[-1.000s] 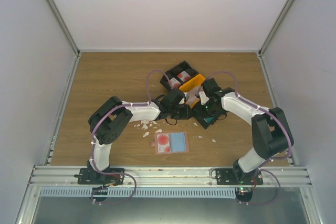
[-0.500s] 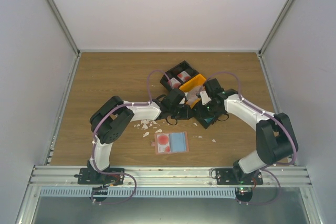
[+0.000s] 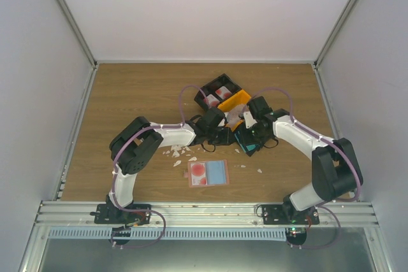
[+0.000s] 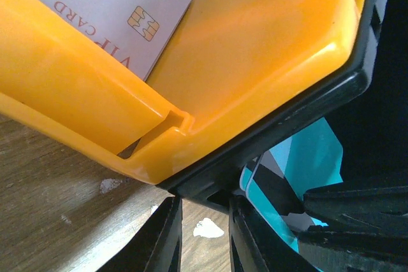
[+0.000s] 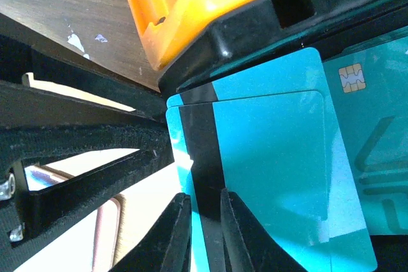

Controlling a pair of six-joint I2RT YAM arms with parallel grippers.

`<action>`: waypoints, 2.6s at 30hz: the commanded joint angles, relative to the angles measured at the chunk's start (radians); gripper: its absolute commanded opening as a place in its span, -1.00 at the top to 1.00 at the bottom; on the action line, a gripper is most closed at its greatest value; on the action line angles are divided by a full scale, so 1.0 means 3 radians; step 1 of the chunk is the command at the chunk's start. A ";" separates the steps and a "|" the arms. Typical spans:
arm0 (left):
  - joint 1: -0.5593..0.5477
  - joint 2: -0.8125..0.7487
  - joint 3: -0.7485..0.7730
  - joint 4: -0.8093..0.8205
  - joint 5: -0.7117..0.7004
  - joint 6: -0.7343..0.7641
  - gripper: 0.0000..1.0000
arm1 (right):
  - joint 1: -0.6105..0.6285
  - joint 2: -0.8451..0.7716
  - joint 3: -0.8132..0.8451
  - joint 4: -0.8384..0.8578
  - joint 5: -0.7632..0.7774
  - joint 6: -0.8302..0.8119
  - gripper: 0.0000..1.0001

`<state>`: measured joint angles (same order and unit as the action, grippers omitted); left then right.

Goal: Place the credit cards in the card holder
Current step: Pick up the credit card from the storage box.

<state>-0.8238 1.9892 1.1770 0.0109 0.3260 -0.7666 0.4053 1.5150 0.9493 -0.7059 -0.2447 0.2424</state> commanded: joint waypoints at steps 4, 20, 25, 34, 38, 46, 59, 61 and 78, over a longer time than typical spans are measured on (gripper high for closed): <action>-0.0020 0.0089 0.0118 0.0138 0.0009 0.0065 0.52 | 0.0029 -0.0058 -0.0048 -0.0006 0.0041 0.0034 0.66; -0.0020 0.0094 0.0149 0.0117 0.0003 0.0093 0.52 | 0.0020 0.0135 0.0010 0.0058 0.0154 -0.0033 0.32; -0.0020 0.0104 0.0147 0.0117 0.0003 0.0093 0.52 | 0.0022 0.0038 -0.0006 0.0052 0.0082 -0.0012 0.40; -0.0020 0.0112 0.0152 0.0107 -0.0003 0.0095 0.52 | 0.0019 -0.0026 -0.0043 0.0041 0.0064 0.0019 0.61; -0.0020 0.0125 0.0162 0.0103 0.0000 0.0098 0.52 | 0.0020 -0.0043 -0.0067 0.0052 0.0054 0.0019 0.63; -0.0020 0.0138 0.0187 0.0089 -0.0007 0.0104 0.52 | 0.0014 -0.0093 -0.0104 0.0099 -0.0015 0.0058 0.67; -0.0018 0.0169 0.0231 0.0040 -0.0014 0.0122 0.52 | -0.0055 -0.0181 -0.0194 0.0148 -0.0139 0.0114 0.65; -0.0015 0.0179 0.0243 0.0027 -0.0017 0.0125 0.52 | -0.0059 -0.0179 -0.0205 0.0149 -0.0150 0.0107 0.64; -0.0010 0.0153 0.0266 0.0004 -0.0030 0.0151 0.52 | -0.0191 -0.0192 -0.0159 0.0148 0.0136 0.0199 0.96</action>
<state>-0.8238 2.0193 1.2308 -0.0284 0.3367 -0.7464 0.3546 1.4666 0.9012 -0.6323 -0.2092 0.2691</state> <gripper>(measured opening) 0.238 0.048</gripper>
